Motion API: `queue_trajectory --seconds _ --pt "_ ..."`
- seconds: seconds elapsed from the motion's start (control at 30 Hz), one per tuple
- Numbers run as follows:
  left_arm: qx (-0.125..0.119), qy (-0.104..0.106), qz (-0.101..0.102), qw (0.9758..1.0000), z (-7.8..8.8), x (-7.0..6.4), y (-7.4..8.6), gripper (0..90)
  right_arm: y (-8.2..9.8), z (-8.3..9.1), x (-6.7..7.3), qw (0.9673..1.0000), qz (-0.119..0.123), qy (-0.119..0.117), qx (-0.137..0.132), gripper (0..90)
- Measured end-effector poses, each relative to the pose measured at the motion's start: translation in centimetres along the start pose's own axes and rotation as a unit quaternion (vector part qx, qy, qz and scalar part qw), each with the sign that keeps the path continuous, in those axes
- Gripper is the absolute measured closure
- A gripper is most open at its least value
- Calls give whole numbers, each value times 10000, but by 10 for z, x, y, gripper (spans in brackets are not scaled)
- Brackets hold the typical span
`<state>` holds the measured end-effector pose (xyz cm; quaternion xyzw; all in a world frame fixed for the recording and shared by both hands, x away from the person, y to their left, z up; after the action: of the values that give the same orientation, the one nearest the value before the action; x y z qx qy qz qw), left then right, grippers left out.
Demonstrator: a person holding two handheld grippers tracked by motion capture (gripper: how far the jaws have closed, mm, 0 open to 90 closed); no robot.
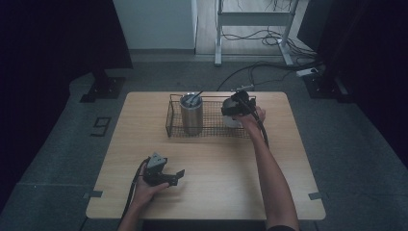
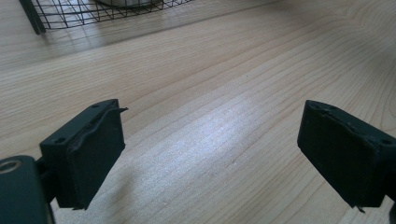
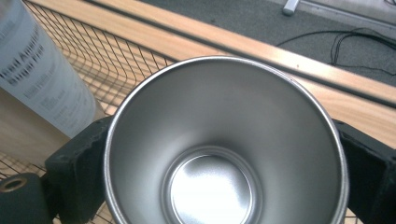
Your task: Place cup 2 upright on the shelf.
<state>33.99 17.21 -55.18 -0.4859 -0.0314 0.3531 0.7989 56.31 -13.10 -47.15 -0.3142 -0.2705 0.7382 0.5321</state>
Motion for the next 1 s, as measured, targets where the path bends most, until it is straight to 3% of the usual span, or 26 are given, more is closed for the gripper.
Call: queue_trajectory --seconds 0.6,1.0 --pt "80 34 -61 9999 -6 -4 1 73 14 -17 3 9996 79 106 244 58" --pt "121 68 -92 9999 -8 -7 1 73 18 -15 6 9996 20 186 191 50"
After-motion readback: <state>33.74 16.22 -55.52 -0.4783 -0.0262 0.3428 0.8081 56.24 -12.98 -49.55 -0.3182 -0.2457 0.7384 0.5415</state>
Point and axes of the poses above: each handheld gripper's, and its own axes: z roughly backward along the jaws, y roughly out of its underside, x roughly to its left, the point moved 3 cm from there along -z, roughly forward along the jaws, and after that the axes turned 15 degrees about y, right-handed, at the moved point
